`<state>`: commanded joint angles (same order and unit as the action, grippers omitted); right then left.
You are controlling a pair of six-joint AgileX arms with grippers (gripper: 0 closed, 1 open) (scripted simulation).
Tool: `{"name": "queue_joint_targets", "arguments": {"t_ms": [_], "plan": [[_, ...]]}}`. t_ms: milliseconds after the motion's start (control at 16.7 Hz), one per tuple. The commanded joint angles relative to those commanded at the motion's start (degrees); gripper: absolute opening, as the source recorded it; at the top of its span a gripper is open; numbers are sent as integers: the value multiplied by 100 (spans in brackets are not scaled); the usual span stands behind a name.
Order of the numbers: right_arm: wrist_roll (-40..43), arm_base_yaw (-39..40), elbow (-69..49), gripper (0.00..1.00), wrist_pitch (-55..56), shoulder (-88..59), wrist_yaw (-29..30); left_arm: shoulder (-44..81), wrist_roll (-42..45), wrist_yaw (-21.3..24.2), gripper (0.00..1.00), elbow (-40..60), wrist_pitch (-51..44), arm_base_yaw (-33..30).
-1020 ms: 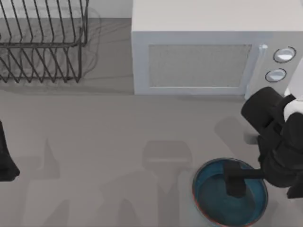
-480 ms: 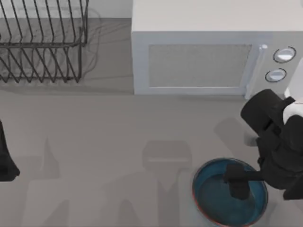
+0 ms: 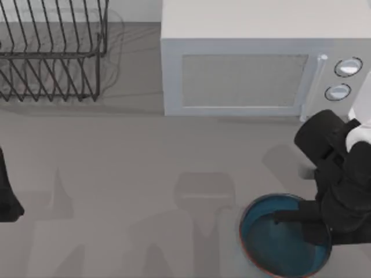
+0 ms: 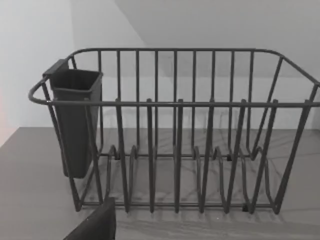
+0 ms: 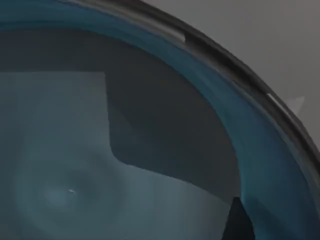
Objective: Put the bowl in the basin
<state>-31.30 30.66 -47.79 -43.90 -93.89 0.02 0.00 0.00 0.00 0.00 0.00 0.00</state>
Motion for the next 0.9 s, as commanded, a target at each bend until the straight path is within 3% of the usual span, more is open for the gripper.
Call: {"name": "queue_joint_targets", "arguments": {"t_ms": [120,660,900], "plan": [[0,0,0,0,0,0,0,0,0,0,100,0,0,0],[0,3,-18,0,-20,10,2,0,0,0,100,0,0,0],[-3,25,-605,0,-671,130,2,0,0,0,100,0,0,0]]}}
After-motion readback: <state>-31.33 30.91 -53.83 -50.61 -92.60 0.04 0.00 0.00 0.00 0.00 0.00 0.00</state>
